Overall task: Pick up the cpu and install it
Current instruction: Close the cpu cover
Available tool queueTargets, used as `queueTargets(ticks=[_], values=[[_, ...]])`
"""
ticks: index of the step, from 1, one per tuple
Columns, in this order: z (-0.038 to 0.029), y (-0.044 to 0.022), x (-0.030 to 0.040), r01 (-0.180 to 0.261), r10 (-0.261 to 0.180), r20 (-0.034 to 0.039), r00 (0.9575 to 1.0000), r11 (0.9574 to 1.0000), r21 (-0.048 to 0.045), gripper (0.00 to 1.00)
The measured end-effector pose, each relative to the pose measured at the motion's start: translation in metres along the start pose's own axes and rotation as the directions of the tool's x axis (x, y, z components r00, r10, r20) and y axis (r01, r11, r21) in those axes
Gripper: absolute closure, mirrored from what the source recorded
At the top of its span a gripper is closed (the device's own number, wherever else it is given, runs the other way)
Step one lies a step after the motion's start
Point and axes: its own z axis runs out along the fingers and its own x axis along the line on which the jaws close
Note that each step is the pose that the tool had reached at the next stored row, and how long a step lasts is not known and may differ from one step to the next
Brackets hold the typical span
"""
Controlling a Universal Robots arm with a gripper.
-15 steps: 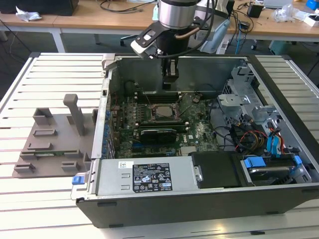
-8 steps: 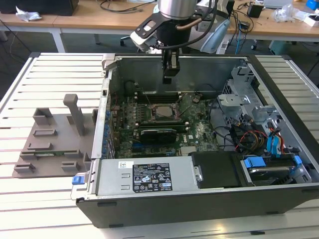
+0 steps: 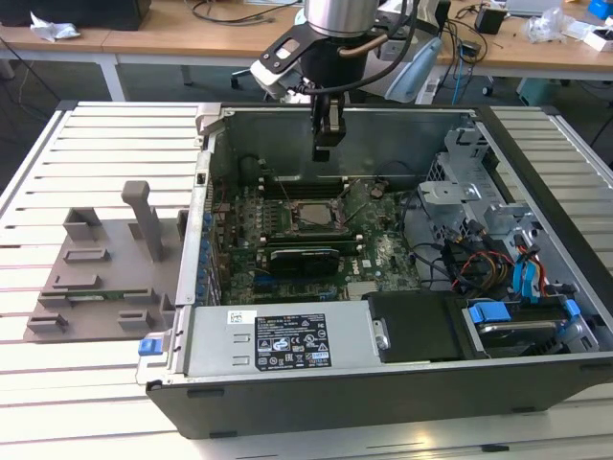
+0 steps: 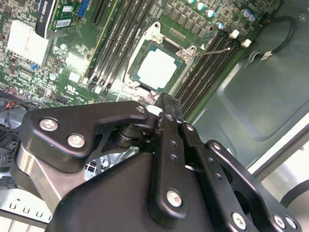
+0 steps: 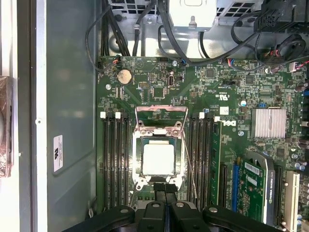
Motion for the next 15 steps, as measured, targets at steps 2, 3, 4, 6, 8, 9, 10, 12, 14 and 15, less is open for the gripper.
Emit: queueTargets(ticks=[2,3,4,6,8,9,10,12,14,15], values=[[0.0,0.0,0.0,0.0,0.0,0.0,1.0,1.0,0.0,0.89],[0.0,0.0,0.0,0.0,0.0,-0.0001,1.0,1.0,0.0,0.89],[0.0,0.0,0.0,0.0,0.0,-0.0001,1.0,1.0,0.0,0.89],[-0.0001,0.0012,-0.0001,0.0,0.0,-0.0001,1.0,1.0,0.0001,0.89],[-0.0002,0.0045,-0.0001,0.0,0.0,0.0001,1.0,1.0,0.0001,0.89],[-0.0002,0.0063,-0.0001,0.0,0.0,0.0,1.0,1.0,0.0001,0.89],[-0.0002,0.0089,-0.0002,0.0,0.0,0.0001,1.0,1.0,0.0002,0.89],[-0.0003,0.0138,-0.0003,0.0,0.0,-0.0001,1.0,1.0,0.0005,0.89],[-0.0003,0.0187,-0.0004,0.0,0.0,-0.0001,1.0,1.0,0.0008,0.89],[-0.0004,0.0218,-0.0005,0.0,0.0,-0.0001,1.0,1.0,0.0009,0.89]])
